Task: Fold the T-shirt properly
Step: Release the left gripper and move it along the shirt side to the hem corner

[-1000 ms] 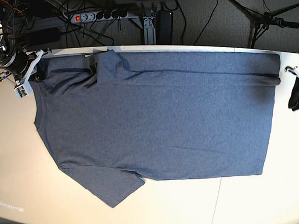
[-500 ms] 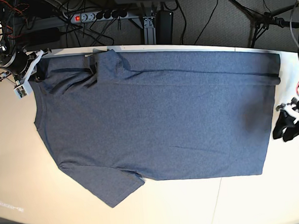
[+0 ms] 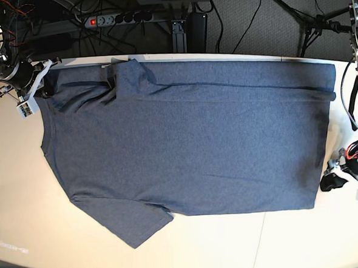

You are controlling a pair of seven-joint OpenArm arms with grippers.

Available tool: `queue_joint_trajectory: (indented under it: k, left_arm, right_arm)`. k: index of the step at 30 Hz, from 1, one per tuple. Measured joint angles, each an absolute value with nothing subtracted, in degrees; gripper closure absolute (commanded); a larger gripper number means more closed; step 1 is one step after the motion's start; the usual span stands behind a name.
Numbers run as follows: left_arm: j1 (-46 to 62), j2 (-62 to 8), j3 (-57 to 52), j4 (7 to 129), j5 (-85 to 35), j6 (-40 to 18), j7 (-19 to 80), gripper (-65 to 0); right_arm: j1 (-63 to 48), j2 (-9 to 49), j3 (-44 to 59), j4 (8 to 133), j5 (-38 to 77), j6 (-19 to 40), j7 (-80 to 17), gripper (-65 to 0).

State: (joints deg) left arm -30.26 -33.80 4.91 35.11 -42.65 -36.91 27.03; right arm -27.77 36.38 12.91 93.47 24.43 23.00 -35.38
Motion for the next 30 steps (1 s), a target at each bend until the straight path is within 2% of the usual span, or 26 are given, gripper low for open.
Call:
queue_joint_trajectory:
  k: [6,12,22,30]
  left_arm:
    - [-35.2,-29.8,6.2,24.7,-38.0,-36.9,23.8,-32.1]
    - [-37.4,-29.6,6.2,17.4,-35.3,-35.7,18.8,-32.1]
    - [-37.7,-29.0,6.1,16.5,-31.7,-33.6,16.0,-32.0]
    - [-38.0,-25.0,6.0,16.6,-30.0,-33.2,14.4,-32.1]
  right_arm:
    - [-27.8,36.4,12.9,93.5,24.4,23.0,-35.4,0.0]
    - [-27.8,36.4,12.9,93.5,24.4,23.0,-35.4,0.0]
    - [-27.8,36.4,12.9,93.5,24.5,23.0,-35.4,0.0]
    - [-27.8,36.4,12.9,93.5,24.6,23.0,-35.4,0.0]
